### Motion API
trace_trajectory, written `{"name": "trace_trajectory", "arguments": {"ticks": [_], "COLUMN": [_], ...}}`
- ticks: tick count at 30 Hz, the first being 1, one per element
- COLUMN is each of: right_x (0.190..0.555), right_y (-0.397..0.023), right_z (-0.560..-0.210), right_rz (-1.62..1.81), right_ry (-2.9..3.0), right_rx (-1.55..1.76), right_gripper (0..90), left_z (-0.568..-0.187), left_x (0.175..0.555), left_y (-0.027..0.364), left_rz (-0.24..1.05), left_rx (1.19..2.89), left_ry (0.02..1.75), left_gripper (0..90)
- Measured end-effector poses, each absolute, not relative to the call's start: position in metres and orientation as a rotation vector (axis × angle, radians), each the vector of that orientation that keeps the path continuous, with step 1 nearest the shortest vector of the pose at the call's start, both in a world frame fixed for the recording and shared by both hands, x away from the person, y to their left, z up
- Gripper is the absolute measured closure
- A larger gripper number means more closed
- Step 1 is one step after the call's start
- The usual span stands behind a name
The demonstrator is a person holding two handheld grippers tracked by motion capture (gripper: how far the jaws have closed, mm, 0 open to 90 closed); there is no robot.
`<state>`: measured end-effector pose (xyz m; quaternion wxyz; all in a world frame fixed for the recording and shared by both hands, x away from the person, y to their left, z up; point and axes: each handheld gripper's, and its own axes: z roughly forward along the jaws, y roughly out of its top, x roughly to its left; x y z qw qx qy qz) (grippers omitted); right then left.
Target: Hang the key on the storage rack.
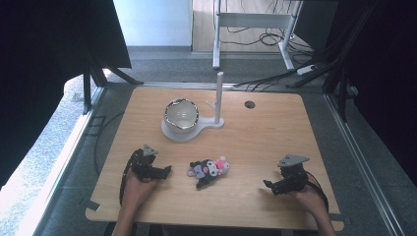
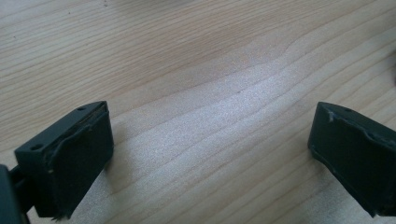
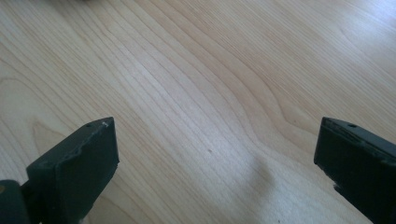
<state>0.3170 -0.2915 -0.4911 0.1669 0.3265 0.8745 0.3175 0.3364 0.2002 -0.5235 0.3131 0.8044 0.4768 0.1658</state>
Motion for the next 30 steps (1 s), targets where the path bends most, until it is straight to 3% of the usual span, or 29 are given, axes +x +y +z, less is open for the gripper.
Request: {"name": "trace_trajectory", "arguments": {"ticks": [30], "right_x": [0.343], "right_y": [-0.242], "right_z": [-0.476], "right_rz": [0.934], "right_ry": [2.620], "right_rx": [0.724], "right_gripper": [0.0], "left_z": [-0.523], "left_x": [0.336], "left_y": [0.200], "left_rz": [0.437], "left_rx": [2.121], "left_ry": [1.258], "left_gripper": [0.1]}}
